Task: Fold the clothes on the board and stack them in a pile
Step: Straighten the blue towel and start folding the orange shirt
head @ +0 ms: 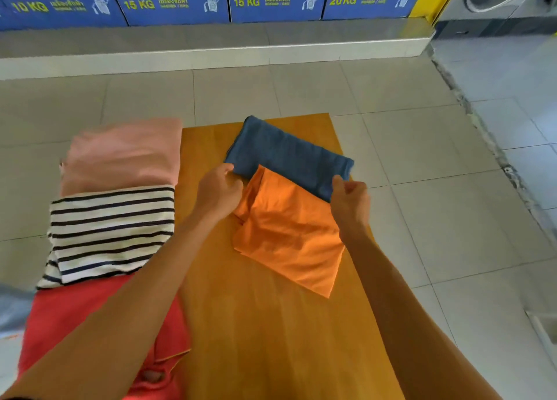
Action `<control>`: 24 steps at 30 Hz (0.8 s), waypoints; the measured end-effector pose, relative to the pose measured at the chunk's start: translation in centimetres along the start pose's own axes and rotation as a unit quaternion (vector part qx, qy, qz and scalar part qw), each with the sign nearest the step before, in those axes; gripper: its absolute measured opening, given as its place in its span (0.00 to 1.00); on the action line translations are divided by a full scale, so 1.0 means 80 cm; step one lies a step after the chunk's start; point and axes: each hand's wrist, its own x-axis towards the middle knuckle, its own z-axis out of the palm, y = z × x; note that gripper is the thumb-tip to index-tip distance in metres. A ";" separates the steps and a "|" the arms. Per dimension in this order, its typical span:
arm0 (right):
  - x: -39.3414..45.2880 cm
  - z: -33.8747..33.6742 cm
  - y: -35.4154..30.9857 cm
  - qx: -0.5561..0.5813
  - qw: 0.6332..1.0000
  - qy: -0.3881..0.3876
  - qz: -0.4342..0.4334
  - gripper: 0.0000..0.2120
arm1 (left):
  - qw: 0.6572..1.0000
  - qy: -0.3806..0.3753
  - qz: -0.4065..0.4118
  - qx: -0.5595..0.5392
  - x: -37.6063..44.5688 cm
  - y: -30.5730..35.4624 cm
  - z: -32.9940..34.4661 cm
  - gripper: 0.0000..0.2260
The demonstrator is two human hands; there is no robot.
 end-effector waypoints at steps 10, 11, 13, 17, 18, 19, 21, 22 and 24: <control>0.073 0.014 0.012 -0.042 0.992 -0.118 0.029 0.23 | 0.989 -0.012 -0.101 -0.111 0.102 -0.004 0.041 0.25; 0.080 0.016 0.008 -0.043 0.991 -0.127 0.026 0.22 | 0.986 -0.004 -0.101 -0.134 0.104 -0.013 0.043 0.22; 0.097 0.026 -0.006 -0.044 0.990 -0.131 0.015 0.19 | 0.974 0.028 -0.120 -0.192 0.116 -0.022 0.041 0.20; 0.138 0.073 -0.041 -0.021 0.989 -0.147 -0.026 0.12 | 0.951 0.096 -0.172 -0.239 0.135 -0.035 0.025 0.20; 0.148 0.089 -0.051 -0.029 0.986 -0.164 -0.035 0.12 | 0.947 0.119 -0.183 -0.236 0.137 -0.042 0.020 0.21; 0.157 0.107 -0.059 -0.038 0.982 -0.183 -0.037 0.11 | 0.943 0.139 -0.193 -0.232 0.140 -0.049 0.016 0.22; 0.172 0.141 -0.069 -0.060 0.975 -0.207 -0.048 0.11 | 0.935 0.166 -0.207 -0.237 0.144 -0.059 0.007 0.21; 0.177 0.155 -0.070 -0.074 0.974 -0.206 -0.059 0.11 | 0.933 0.169 -0.216 -0.233 0.147 -0.063 0.004 0.20; 0.183 0.172 -0.070 -0.092 0.973 -0.195 -0.076 0.12 | 0.933 0.171 -0.232 -0.217 0.154 -0.069 0.001 0.21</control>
